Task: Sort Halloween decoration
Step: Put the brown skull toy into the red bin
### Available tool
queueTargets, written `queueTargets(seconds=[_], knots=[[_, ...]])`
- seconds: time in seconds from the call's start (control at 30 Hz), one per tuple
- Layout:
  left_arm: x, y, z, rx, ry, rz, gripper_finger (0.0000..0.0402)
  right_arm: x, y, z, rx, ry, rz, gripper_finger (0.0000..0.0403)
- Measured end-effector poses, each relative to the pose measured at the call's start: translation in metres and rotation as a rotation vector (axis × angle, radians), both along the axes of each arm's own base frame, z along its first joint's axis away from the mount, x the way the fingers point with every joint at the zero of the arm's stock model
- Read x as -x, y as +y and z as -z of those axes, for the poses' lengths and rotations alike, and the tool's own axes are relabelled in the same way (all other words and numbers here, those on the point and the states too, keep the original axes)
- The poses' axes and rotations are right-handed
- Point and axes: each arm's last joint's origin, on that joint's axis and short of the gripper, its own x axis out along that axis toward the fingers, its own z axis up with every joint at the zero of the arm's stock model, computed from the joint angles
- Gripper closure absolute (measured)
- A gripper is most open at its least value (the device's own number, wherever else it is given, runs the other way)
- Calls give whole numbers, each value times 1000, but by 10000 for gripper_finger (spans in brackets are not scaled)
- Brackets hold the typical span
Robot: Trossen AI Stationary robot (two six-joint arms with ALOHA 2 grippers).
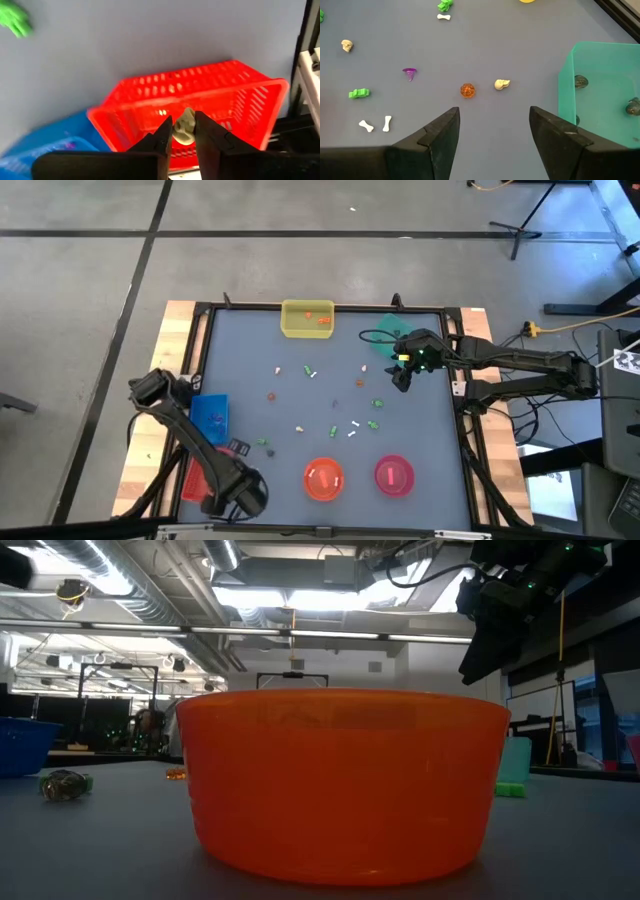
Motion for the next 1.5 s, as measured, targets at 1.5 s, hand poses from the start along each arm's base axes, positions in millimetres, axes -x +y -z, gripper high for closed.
queueTargets(seconds=[1.5], knots=[[-2, 120, -96, -396, -468, -329, 243, 0, 0, 0, 1, 0, -1, 164]])
